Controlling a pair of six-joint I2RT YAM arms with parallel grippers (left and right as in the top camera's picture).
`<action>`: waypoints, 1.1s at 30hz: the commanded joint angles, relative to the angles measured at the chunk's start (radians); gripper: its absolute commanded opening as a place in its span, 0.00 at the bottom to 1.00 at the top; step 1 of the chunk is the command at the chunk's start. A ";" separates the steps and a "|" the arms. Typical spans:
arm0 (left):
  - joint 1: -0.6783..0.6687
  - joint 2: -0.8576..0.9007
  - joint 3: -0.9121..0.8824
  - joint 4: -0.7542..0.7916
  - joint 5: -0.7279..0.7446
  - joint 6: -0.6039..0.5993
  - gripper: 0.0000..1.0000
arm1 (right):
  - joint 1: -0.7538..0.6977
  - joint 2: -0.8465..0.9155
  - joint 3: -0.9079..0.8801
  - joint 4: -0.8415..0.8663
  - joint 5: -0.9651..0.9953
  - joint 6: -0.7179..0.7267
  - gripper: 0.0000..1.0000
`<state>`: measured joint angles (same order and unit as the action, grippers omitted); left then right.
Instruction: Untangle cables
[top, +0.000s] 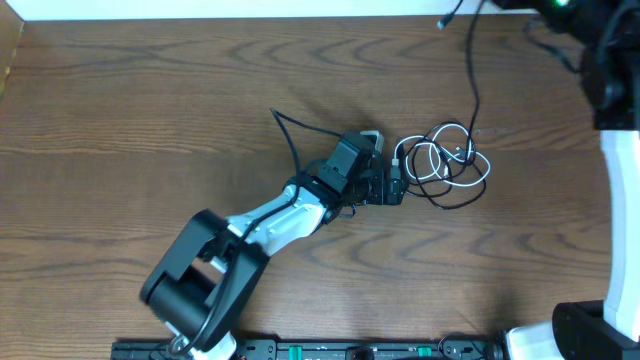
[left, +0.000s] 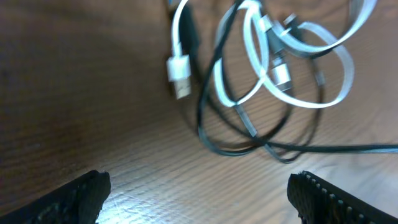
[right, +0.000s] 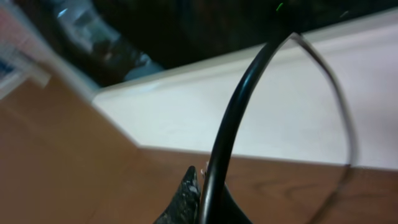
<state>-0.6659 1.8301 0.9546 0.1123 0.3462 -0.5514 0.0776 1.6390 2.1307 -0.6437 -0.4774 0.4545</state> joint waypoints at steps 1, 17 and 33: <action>-0.002 0.030 0.006 0.025 0.001 -0.012 0.96 | -0.096 -0.046 0.010 0.038 0.014 0.007 0.01; -0.052 0.153 0.006 0.239 -0.157 -0.034 0.75 | -0.281 -0.148 0.010 -0.046 -0.101 -0.001 0.01; -0.062 0.190 0.006 0.254 -0.295 -0.033 0.50 | -0.282 -0.148 0.010 -0.171 -0.101 -0.052 0.01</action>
<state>-0.7212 1.9827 0.9607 0.3752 0.0914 -0.5800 -0.1997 1.4921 2.1326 -0.8097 -0.5716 0.4362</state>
